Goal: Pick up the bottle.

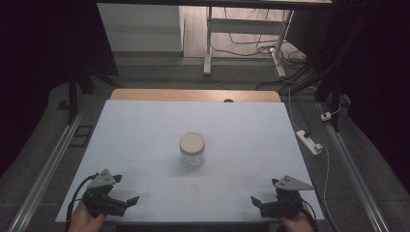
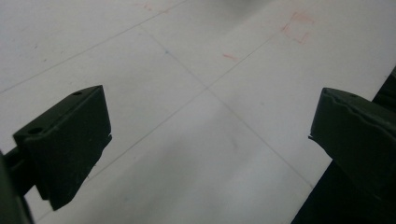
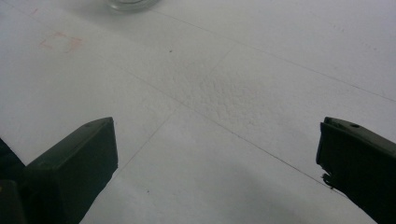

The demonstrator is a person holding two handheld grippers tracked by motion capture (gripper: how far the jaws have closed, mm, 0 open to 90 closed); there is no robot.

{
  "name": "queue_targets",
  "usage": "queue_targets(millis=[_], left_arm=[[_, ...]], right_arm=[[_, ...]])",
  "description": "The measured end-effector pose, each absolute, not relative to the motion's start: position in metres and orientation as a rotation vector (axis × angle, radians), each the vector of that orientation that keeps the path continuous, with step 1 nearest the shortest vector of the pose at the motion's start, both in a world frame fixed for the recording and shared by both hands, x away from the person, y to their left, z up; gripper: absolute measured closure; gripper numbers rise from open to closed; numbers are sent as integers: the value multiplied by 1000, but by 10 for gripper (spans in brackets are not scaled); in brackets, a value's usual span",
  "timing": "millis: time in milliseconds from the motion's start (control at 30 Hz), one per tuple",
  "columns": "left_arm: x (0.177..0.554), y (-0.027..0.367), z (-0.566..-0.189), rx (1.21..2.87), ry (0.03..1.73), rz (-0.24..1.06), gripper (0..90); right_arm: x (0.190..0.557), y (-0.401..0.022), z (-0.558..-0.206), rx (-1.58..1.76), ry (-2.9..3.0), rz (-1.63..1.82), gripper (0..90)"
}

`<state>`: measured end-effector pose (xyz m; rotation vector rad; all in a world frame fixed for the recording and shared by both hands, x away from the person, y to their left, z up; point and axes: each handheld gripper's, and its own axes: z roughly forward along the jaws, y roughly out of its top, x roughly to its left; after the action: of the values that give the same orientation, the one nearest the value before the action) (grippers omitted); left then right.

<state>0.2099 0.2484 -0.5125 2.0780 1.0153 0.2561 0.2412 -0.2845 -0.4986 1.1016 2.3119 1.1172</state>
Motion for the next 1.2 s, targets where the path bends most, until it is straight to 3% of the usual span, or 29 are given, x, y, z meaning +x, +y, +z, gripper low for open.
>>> queue_targets(millis=[1200], left_arm=[[287,186,-507,2128,834,233,0]], right_arm=[[242,-284,-499,1103,2317,1113,0]])
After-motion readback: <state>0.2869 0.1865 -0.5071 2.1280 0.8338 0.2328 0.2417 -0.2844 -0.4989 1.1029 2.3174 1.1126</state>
